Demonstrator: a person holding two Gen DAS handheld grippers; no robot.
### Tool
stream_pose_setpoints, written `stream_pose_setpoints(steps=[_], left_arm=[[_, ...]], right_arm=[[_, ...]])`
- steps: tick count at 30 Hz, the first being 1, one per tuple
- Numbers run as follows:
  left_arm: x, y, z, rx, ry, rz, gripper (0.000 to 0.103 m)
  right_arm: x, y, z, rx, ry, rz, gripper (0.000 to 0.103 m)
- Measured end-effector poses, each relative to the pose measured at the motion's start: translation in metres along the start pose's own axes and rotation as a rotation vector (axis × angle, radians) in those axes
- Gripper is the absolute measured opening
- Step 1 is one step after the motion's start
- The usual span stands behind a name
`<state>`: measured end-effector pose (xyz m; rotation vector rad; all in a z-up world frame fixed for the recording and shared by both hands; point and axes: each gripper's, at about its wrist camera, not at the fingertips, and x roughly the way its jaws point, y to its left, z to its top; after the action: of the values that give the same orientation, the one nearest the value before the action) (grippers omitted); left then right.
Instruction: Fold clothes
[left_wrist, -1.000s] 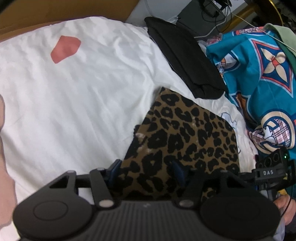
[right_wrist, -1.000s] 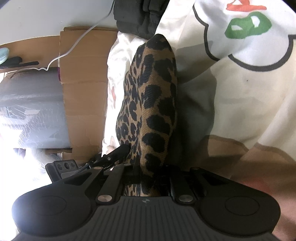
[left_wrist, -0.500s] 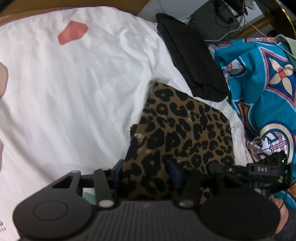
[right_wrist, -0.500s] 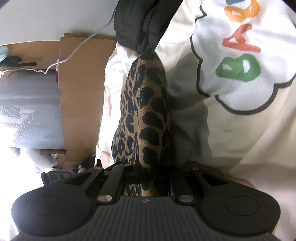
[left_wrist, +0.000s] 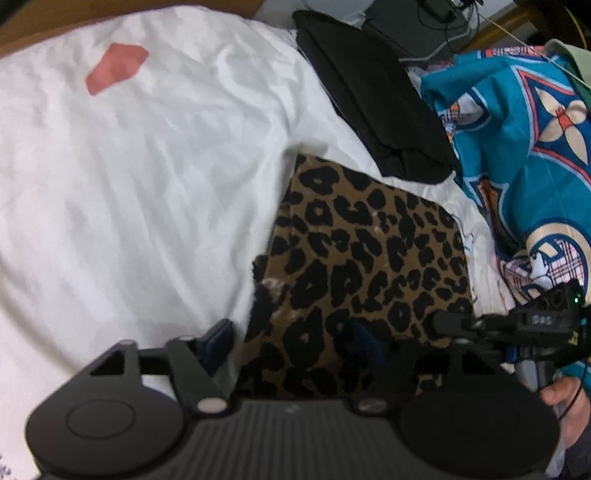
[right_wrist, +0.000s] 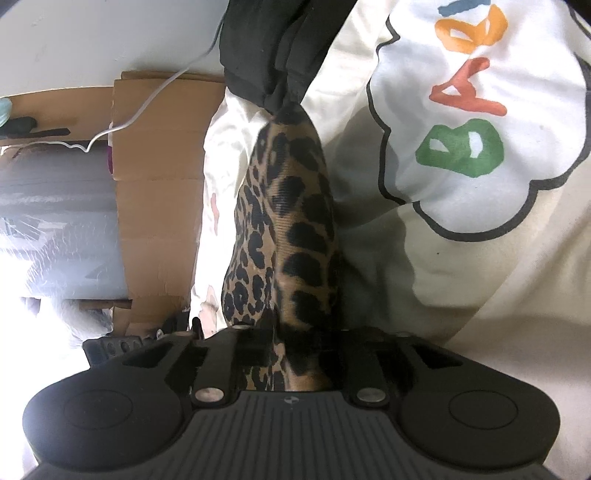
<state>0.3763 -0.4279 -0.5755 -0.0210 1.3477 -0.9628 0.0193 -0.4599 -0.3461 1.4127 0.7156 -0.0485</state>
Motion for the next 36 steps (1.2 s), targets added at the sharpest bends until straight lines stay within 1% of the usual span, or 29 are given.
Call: stream_pose_setpoints(steps=[1, 2, 6, 7, 8, 9, 11, 13, 14, 15, 16, 17, 19, 21, 22, 23, 24, 25, 26, 27, 28, 29, 30, 31, 33, 34, 35, 36], left_arm=[[0.002, -0.001, 0.003, 0.003, 0.000, -0.013, 0.083], [0.003, -0.003, 0.005, 0.005, 0.002, -0.024, 0.086], [0.012, -0.011, 0.013, 0.026, 0.003, -0.029, 0.086], [0.011, -0.013, 0.013, 0.039, 0.003, -0.023, 0.079], [0.007, -0.015, 0.010, 0.055, 0.004, -0.017, 0.069], [0.005, -0.016, 0.009, 0.070, 0.007, -0.010, 0.067], [0.005, -0.018, 0.013, 0.103, 0.016, 0.002, 0.056], [0.014, -0.025, 0.024, 0.141, 0.020, 0.012, 0.050], [0.018, -0.028, 0.028, 0.148, 0.017, 0.013, 0.047], [0.014, -0.029, 0.028, 0.151, 0.012, 0.010, 0.046], [0.002, -0.027, 0.022, 0.153, 0.006, 0.005, 0.043], [-0.007, -0.025, 0.018, 0.153, 0.000, -0.002, 0.040], [-0.016, -0.021, 0.014, 0.146, -0.003, -0.014, 0.039], [-0.023, -0.020, 0.008, 0.140, 0.010, -0.002, 0.042], [-0.041, -0.013, -0.006, 0.134, 0.018, 0.009, 0.048], [-0.057, -0.007, -0.017, 0.128, 0.029, 0.018, 0.056], [-0.066, -0.001, -0.025, 0.122, 0.040, 0.018, 0.060], [-0.073, 0.004, -0.029, 0.114, 0.050, 0.012, 0.068], [-0.079, 0.010, -0.034, 0.106, 0.060, 0.005, 0.073], [-0.084, 0.014, -0.037, 0.102, 0.064, -0.003, 0.075], [-0.086, 0.015, -0.039, 0.102, 0.061, -0.014, 0.081], [-0.092, 0.018, -0.042, 0.106, 0.057, -0.022, 0.083], [-0.101, 0.021, -0.047, 0.120, 0.053, -0.023, 0.083], [-0.104, 0.021, -0.049, 0.131, 0.052, -0.018, 0.076], [-0.107, 0.019, -0.049, 0.137, 0.059, -0.009, 0.067], [-0.109, 0.019, -0.048, 0.135, 0.064, -0.013, 0.056], [-0.112, 0.021, -0.046, 0.122, 0.067, -0.030, 0.050], [-0.117, 0.023, -0.046, 0.109, 0.065, -0.045, 0.048]], right_arm=[[-0.001, 0.000, -0.001, 0.001, -0.003, 0.002, 0.034], [-0.002, -0.001, -0.002, 0.001, -0.004, 0.005, 0.034], [-0.005, -0.005, -0.006, 0.004, -0.002, 0.000, 0.035], [-0.005, -0.006, -0.007, 0.005, -0.001, -0.002, 0.035], [-0.006, -0.007, -0.007, 0.006, 0.000, -0.004, 0.035], [-0.006, -0.008, -0.008, 0.007, 0.001, -0.006, 0.035], [-0.006, -0.009, -0.011, 0.002, 0.005, -0.013, 0.035], [-0.006, -0.008, -0.012, -0.010, 0.008, -0.016, 0.034], [-0.007, -0.007, -0.013, -0.014, 0.009, -0.011, 0.029], [-0.008, -0.006, -0.013, -0.015, 0.010, -0.004, 0.026], [-0.009, -0.004, -0.013, -0.016, 0.010, 0.002, 0.024], [-0.010, -0.003, -0.013, -0.021, 0.010, 0.003, 0.024], [-0.010, 0.000, -0.013, -0.033, 0.011, -0.001, 0.024], [-0.011, -0.002, -0.014, -0.028, 0.014, -0.006, 0.025], [-0.011, -0.003, -0.014, -0.025, 0.016, -0.008, 0.025], [-0.011, -0.004, -0.015, -0.021, 0.015, -0.010, 0.025], [-0.012, -0.004, -0.016, -0.022, 0.015, -0.012, 0.025], [-0.012, -0.004, -0.016, -0.022, 0.015, -0.014, 0.025], [-0.013, -0.005, -0.017, -0.023, 0.015, -0.016, 0.025], [-0.013, -0.005, -0.017, -0.023, 0.017, -0.017, 0.026], [-0.013, -0.006, -0.018, -0.023, 0.018, -0.019, 0.026], [-0.014, -0.007, -0.019, -0.023, 0.021, -0.020, 0.026], [-0.014, -0.009, -0.019, -0.023, 0.023, -0.022, 0.026], [-0.015, -0.010, -0.019, -0.023, 0.025, -0.023, 0.026], [-0.016, -0.014, -0.021, -0.025, 0.027, -0.028, 0.026], [-0.015, -0.014, -0.021, -0.026, 0.028, -0.031, 0.026], [-0.015, -0.014, -0.021, -0.027, 0.028, -0.033, 0.026], [-0.015, -0.014, -0.021, -0.028, 0.027, -0.035, 0.026]])
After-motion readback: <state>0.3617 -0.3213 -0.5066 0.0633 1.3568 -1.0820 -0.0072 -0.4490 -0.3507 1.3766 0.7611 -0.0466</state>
